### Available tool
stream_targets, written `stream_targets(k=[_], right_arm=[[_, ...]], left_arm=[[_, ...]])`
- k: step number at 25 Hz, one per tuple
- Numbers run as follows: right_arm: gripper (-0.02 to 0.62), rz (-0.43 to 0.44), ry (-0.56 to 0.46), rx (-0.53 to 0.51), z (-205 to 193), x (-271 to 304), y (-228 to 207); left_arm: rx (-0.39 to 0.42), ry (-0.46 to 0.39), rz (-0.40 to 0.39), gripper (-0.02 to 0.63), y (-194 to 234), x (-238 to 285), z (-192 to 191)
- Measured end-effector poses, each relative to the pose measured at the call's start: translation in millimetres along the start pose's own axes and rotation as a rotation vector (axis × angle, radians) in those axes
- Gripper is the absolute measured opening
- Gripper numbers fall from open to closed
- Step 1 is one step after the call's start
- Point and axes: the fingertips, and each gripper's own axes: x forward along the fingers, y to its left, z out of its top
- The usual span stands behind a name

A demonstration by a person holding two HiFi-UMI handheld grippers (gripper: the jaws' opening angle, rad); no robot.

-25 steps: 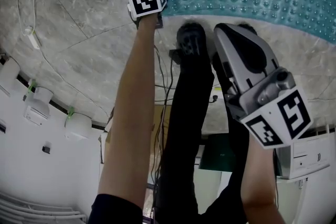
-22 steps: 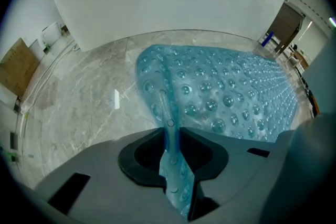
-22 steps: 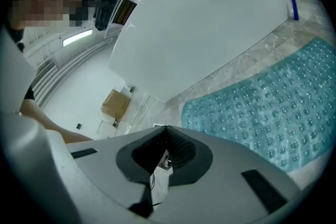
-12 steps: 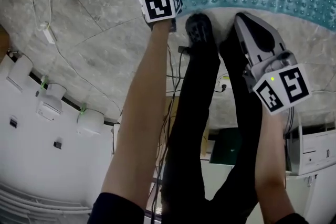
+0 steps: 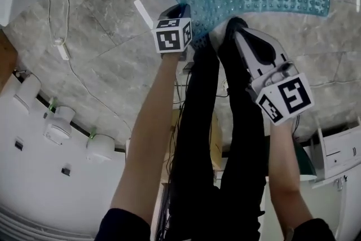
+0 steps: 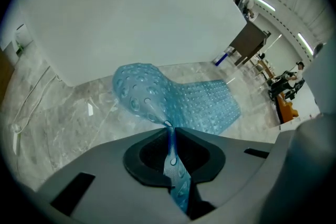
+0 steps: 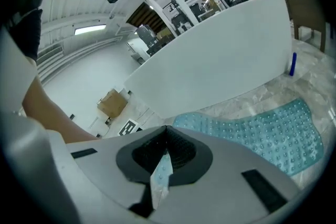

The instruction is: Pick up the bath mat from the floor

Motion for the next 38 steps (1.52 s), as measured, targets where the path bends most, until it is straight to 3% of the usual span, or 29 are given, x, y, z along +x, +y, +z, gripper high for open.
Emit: stream_targets(k=[5,12,18,21,26,30,38], right_arm=[[0.012,-0.042,-0.056,0.009,56,-74,18],[0.012,-0.045,-0.101,-0.009,119,-171,64],[0.012,-0.058,-0.15,-0.074,168,-244,87],[0.012,-0.105,-0.184,-0.104,189,-261,87],[0.012,-0.152,-0.208,-0.149,207,-294,106],[0.012,-0.166,-0.237,-0.191,217,-314,131],[0.012,-0.167,-0.324,-0.275,255,-329,224]], left_arm=[[-0.004,-0.018,-0.048,0.043,-65,-64,33],[-0.072,-0.05,-0.111,0.041,-159,-162,71],[-0.049,-0.122,-0.156,0.04,-220,-239,107],[-0.019,-0.188,-0.173,0.04,-226,-275,121],[0.099,-0.259,-0.176,0.04,-241,-345,124],[0.171,-0.344,-0.136,0.04,-236,-396,129],[0.177,-0.5,-0.094,0.04,-179,-516,128]])
